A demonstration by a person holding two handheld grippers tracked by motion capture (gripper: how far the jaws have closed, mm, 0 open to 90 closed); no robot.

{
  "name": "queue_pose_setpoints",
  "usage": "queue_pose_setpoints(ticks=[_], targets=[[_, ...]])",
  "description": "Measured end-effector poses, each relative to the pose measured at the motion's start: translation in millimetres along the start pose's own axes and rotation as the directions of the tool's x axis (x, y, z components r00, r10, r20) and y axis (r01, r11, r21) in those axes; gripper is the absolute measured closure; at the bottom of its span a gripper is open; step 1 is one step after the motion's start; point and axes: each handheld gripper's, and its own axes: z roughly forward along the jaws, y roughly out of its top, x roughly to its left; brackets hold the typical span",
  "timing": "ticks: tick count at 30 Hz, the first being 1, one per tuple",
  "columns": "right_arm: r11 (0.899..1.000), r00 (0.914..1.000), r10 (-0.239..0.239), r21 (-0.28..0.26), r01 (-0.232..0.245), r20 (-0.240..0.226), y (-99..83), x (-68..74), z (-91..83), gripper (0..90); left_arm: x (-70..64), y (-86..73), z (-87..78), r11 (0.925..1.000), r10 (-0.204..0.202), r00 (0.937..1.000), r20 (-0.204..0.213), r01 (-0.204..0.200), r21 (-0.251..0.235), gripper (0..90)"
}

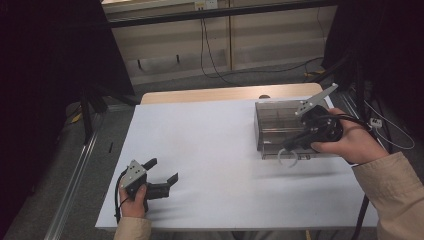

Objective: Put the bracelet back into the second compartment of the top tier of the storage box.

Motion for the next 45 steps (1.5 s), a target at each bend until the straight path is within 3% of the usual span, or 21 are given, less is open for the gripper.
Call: queue_pose_setpoints(ticks=[45], targets=[[1.000, 0.9970, 0.019, -0.003, -0.019, 0.075, 12.1, -25.1, -17.8, 88.1, -0.3, -0.1, -0.8, 1.0000, 0.001, 1.0000, -0.001, -0.001, 0.002, 2.7]])
